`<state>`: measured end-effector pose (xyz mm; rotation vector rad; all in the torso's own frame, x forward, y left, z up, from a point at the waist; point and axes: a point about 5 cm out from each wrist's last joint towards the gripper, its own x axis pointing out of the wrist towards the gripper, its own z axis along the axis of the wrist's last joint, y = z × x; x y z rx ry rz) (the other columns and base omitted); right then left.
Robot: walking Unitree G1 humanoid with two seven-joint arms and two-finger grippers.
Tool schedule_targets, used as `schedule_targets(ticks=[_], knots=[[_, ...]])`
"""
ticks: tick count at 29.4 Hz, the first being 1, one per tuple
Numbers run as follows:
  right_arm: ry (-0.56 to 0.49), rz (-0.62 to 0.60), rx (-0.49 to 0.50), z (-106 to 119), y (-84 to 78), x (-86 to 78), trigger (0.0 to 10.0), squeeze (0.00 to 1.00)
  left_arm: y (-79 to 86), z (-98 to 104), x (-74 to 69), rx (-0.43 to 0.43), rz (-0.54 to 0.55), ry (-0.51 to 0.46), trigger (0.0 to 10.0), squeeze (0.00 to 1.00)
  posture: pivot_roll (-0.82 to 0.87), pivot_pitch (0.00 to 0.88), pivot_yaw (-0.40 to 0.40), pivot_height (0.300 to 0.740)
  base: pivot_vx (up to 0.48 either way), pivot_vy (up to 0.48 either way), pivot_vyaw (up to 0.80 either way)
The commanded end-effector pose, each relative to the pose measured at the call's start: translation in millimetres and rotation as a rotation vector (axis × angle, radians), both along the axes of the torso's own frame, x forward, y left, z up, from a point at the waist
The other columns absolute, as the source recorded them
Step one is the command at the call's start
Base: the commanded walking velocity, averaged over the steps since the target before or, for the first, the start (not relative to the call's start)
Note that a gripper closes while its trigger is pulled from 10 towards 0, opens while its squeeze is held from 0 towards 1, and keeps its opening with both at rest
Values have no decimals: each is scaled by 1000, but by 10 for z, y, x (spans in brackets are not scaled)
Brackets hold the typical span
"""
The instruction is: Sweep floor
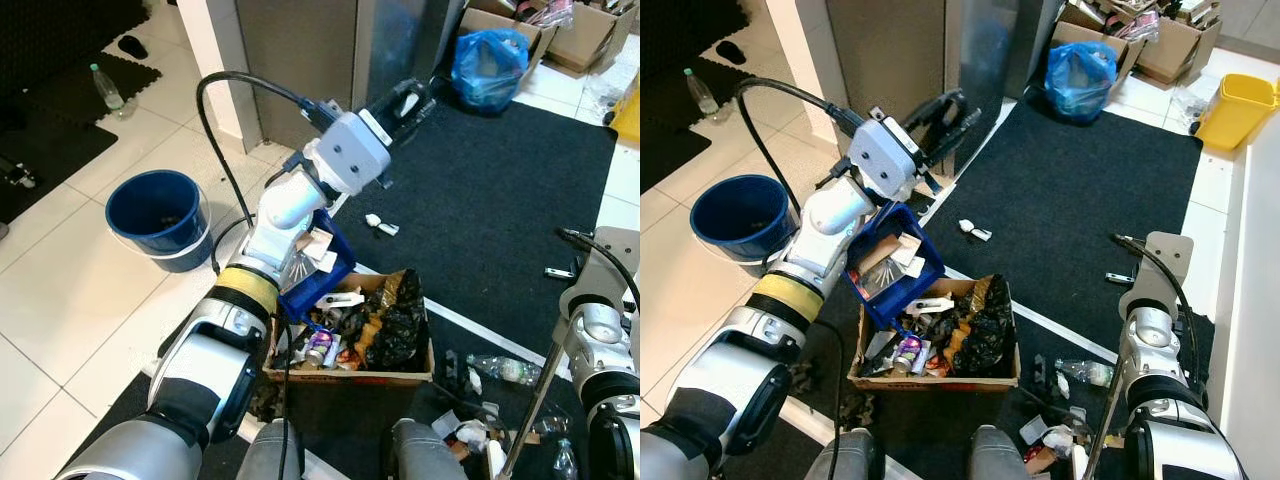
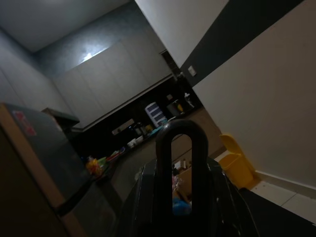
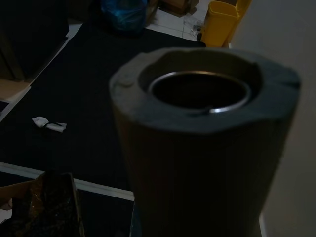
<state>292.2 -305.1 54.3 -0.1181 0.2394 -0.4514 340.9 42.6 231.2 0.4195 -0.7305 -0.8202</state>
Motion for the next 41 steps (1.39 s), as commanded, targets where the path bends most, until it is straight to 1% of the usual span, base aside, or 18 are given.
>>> schedule_targets(ticks=[1,5,12,19,25,33,36,37,39,41], knots=[[0,-10,0,-10,-3,-16,10000,0,-111,115,-100,8,-66,-88,10000,0,110,56,14,740,0,0,0],[1,-10,-2,-10,-5,-16,10000,0,-172,87,-140,20,-104,-85,10000,0,107,58,12,740,0,0,0],[5,-8,-2,-12,-4,-14,10000,0,-209,60,-174,28,-126,-83,10000,0,108,58,10,740,0,0,0],[5,-5,-2,0,3,5,10000,0,-259,42,-227,69,-161,-108,10000,0,109,54,7,740,0,0,0],[5,-5,-2,0,4,6,10000,0,-281,39,-246,69,-174,-108,10000,0,109,54,7,740,0,0,0],[7,-8,-1,-9,5,-2,10000,0,-346,29,-306,79,-223,-113,10000,0,108,57,10,740,0,0,0],[6,-9,0,-10,5,-2,10000,0,-359,32,-330,116,-238,-142,10000,0,105,54,12,740,0,0,0],[6,-9,0,-10,5,-2,10000,0,-359,32,-330,116,-238,-142,10000,0,105,54,12,740,0,0,0],[6,-9,1,-11,5,-3,10000,0,-340,60,-333,155,-232,-184,10000,0,105,53,12,740,0,0,0],[7,-9,1,-12,6,-3,10000,0,-310,96,-320,168,-223,-205,10000,0,105,53,12,740,0,0,0]])
